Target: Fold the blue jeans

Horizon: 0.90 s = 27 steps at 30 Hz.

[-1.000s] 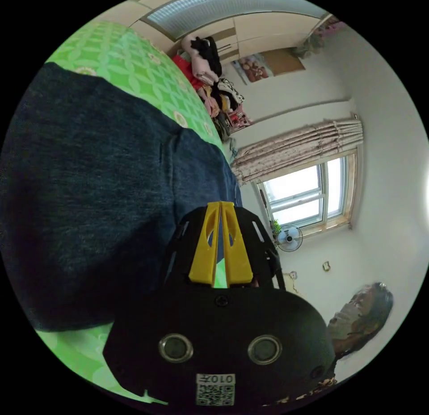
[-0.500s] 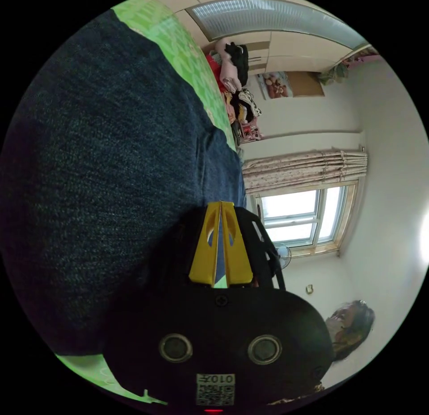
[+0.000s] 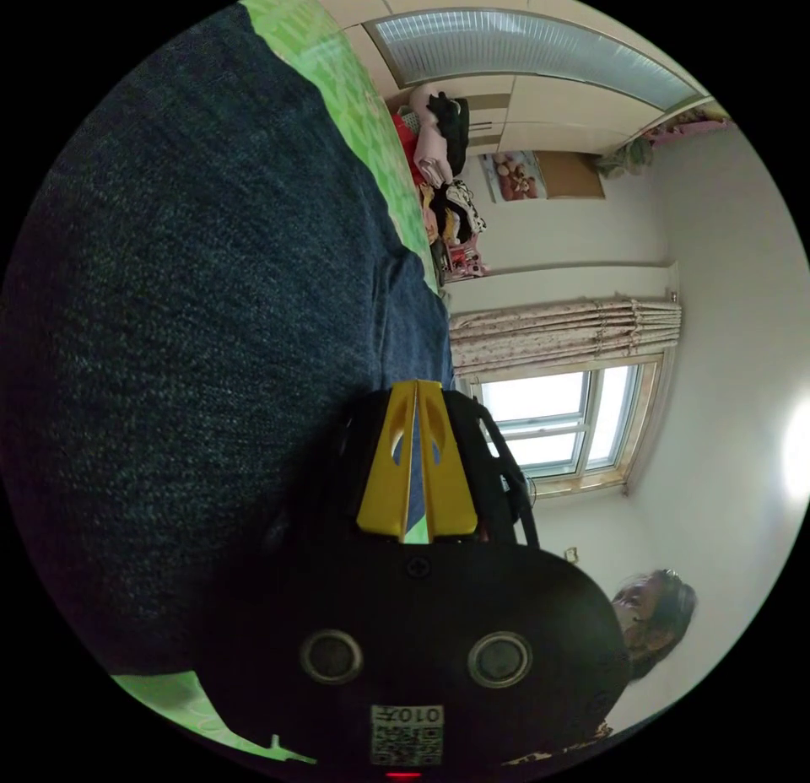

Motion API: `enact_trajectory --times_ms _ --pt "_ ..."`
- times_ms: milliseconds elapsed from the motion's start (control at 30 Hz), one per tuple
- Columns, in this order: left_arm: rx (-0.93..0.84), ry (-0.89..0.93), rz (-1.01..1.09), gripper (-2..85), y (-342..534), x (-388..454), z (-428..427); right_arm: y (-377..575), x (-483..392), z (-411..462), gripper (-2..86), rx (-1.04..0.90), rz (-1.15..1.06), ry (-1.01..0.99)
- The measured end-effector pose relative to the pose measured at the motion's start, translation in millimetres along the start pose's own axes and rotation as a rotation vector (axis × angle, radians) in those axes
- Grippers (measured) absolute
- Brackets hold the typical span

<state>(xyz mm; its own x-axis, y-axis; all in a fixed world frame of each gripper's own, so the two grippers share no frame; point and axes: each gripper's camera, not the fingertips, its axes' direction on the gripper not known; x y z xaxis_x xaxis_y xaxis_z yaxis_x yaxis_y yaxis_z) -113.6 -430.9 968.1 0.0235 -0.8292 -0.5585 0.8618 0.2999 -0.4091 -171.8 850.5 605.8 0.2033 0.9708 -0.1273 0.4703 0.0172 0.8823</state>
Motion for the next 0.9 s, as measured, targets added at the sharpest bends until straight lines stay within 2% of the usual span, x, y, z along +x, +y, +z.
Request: enact_trajectory --times_ms 67,167,267,400,500,600,700,767,900 --pt "0.002 0.003 0.000 -0.1 1 1 -3 7 3 0 19.2 -0.011 0.046 -0.037" --pt "0.009 0.020 -0.004 -0.1 3 0 -7 34 -3 -27 19.8 0.123 0.042 0.014" --pt "0.013 0.021 -0.004 -0.1 4 0 -10 43 -14 -27 20.7 0.063 0.000 -0.057" --pt "0.020 0.021 -0.003 -0.1 5 1 -14 49 -23 -1 21.7 0.033 -0.014 -0.009" --pt "0.020 0.024 0.000 -0.1 7 0 -17 48 -13 30 22.4 0.009 0.037 -0.132" --pt "0.024 0.026 0.001 -0.1 8 0 -21 46 -17 45 21.9 0.098 0.023 -0.158" --pt "0.031 0.025 0.000 -0.1 10 -1 -24 40 -20 53 17.7 0.160 0.046 -0.213" --pt "0.032 0.032 -0.004 -0.1 12 -2 -27 37 -26 59 13.4 0.127 0.039 -0.225" --pt "0.035 0.037 -0.013 -0.1 14 -5 -32 58 -87 54 8.8 0.155 -0.128 -0.043"
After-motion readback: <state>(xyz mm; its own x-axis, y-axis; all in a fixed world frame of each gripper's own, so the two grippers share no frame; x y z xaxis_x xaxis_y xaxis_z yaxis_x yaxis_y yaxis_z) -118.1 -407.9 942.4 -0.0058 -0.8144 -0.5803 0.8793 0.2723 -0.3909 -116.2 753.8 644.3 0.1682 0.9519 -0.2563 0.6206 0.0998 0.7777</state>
